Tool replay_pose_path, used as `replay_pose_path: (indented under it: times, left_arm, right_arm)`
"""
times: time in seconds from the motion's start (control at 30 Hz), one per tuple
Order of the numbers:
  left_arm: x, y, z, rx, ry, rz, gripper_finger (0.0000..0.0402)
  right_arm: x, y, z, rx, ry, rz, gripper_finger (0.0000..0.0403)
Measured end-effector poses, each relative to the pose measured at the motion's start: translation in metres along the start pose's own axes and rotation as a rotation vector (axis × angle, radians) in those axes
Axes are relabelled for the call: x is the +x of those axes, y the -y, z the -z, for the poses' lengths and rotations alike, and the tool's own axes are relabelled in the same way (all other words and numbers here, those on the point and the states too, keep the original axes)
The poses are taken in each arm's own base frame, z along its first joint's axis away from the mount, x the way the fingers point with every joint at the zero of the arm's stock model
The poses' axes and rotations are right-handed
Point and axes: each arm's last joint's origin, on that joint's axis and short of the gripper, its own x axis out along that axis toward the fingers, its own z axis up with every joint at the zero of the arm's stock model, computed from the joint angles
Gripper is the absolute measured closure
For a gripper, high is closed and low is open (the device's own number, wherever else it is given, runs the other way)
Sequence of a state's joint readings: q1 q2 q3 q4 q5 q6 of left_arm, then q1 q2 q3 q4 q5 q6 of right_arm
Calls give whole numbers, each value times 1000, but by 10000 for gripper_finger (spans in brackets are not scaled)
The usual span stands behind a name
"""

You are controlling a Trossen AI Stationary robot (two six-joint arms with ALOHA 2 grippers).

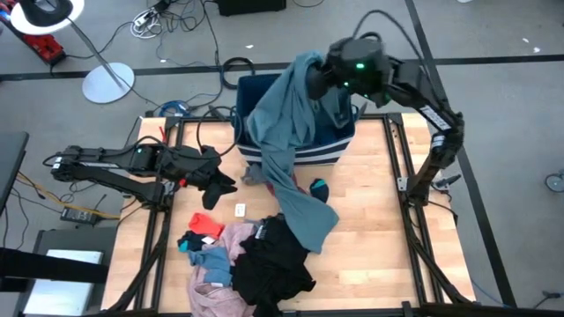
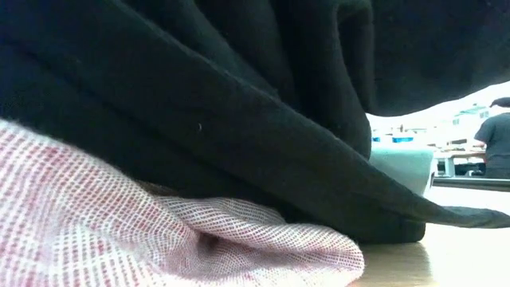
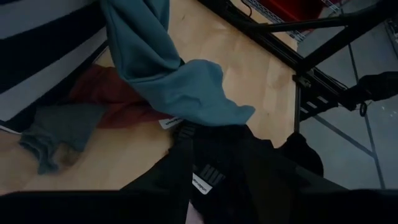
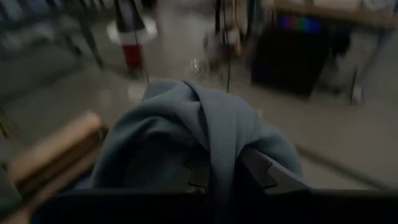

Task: Sort clothes
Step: Put the green pants into the blue bin

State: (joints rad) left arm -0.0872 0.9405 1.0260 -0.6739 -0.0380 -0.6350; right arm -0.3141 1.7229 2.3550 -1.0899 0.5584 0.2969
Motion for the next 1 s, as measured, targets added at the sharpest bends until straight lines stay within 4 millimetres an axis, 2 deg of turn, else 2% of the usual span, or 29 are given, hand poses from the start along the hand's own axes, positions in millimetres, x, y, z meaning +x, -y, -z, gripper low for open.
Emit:
replay_pose_path:
  times: [0.17, 0.3, 0.37, 0.5, 0.7, 1.0]
  left_arm:
    - [0, 0, 0, 8, 12, -17, 255]
    - [0, -1, 0, 11, 13, -18, 255]
    - [0, -1, 0, 12, 12, -19, 255]
    - [0, -1, 0, 13, 12, -19, 255]
    - [0, -1, 0, 14, 11, -19, 255]
    - [0, -1, 0, 22, 11, -19, 255]
  right_arm:
    - [45, -7, 24, -15, -226, -39, 371]
    - [78, -13, 40, -30, -343, -44, 371]
    - [92, -13, 48, 4, -404, -39, 354]
    - [110, -9, 63, 99, -528, 29, 296]
    - [109, 1, 62, 135, -599, -45, 214]
    - [50, 27, 31, 228, -468, -91, 122]
